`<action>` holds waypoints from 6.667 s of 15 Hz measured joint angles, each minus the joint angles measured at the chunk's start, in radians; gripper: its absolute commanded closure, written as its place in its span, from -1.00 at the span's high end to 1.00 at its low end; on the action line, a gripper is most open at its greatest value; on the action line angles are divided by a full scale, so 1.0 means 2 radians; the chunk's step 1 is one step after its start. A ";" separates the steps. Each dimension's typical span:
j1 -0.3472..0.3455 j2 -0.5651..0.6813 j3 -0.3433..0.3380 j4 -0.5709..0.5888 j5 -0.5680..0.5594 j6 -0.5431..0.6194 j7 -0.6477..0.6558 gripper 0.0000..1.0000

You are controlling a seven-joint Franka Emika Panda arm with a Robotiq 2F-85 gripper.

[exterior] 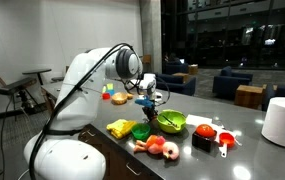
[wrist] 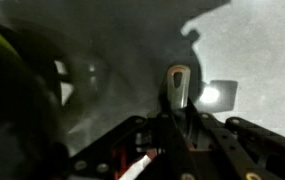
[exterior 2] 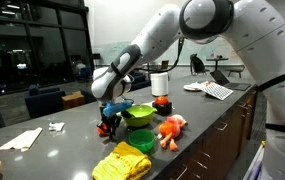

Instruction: Pick up the orange measuring cup and pour its contents into the lime green bowl

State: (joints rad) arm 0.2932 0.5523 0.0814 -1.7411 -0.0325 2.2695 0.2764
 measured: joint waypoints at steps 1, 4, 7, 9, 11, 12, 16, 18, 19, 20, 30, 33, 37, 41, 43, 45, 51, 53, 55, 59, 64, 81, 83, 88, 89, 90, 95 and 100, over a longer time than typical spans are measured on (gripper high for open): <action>0.003 0.001 0.000 0.002 -0.005 -0.005 0.004 -0.92; 0.012 0.002 0.000 0.008 -0.022 -0.024 0.016 -0.92; 0.020 0.003 -0.001 0.013 -0.035 -0.044 0.027 -0.92; 0.024 0.003 -0.001 0.015 -0.042 -0.055 0.033 -0.92; 0.025 0.003 -0.001 0.018 -0.045 -0.065 0.035 -0.92; 0.026 0.003 -0.001 0.020 -0.045 -0.069 0.036 -0.92; 0.027 0.003 -0.001 0.029 -0.053 -0.087 0.042 -0.92; 0.028 0.003 -0.001 0.034 -0.060 -0.097 0.045 -0.92; 0.028 0.003 -0.001 0.037 -0.062 -0.101 0.046 -0.92; 0.029 0.003 -0.001 0.040 -0.064 -0.105 0.047 -0.92; 0.034 0.003 -0.001 0.056 -0.072 -0.116 0.051 -0.92; 0.034 0.003 0.000 0.060 -0.072 -0.115 0.051 -0.92; 0.034 0.003 0.005 0.064 -0.069 -0.101 0.039 -0.92; 0.033 0.003 0.014 0.057 -0.060 -0.070 0.018 -0.92; 0.032 0.003 0.016 0.052 -0.059 -0.061 0.011 -0.92; 0.032 0.003 0.018 0.048 -0.057 -0.055 0.004 -0.92; 0.031 0.003 0.019 0.046 -0.056 -0.051 -0.008 -0.92; 0.031 0.003 0.019 0.047 -0.057 -0.051 -0.008 -0.92; 0.032 0.003 0.019 0.049 -0.059 -0.051 -0.008 -0.92; 0.032 0.000 0.016 0.056 -0.069 -0.051 -0.008 -0.92; 0.032 -0.016 0.012 0.062 -0.091 -0.050 -0.005 -0.92; -0.038 -0.074 0.090 -0.028 0.081 -0.050 -0.217 1.00; -0.052 -0.096 0.100 -0.051 0.105 -0.085 -0.276 1.00; -0.069 -0.129 0.103 -0.084 0.110 -0.154 -0.413 1.00; -0.070 -0.129 0.102 -0.086 0.108 -0.154 -0.433 1.00; -0.070 -0.128 0.101 -0.087 0.106 -0.153 -0.449 1.00; -0.068 -0.115 0.100 -0.089 0.102 -0.080 -0.471 1.00; -0.066 -0.085 0.100 -0.090 0.084 0.027 -0.456 1.00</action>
State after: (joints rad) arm 0.1615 0.3826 0.2806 -1.9208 0.1362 2.3244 -0.6363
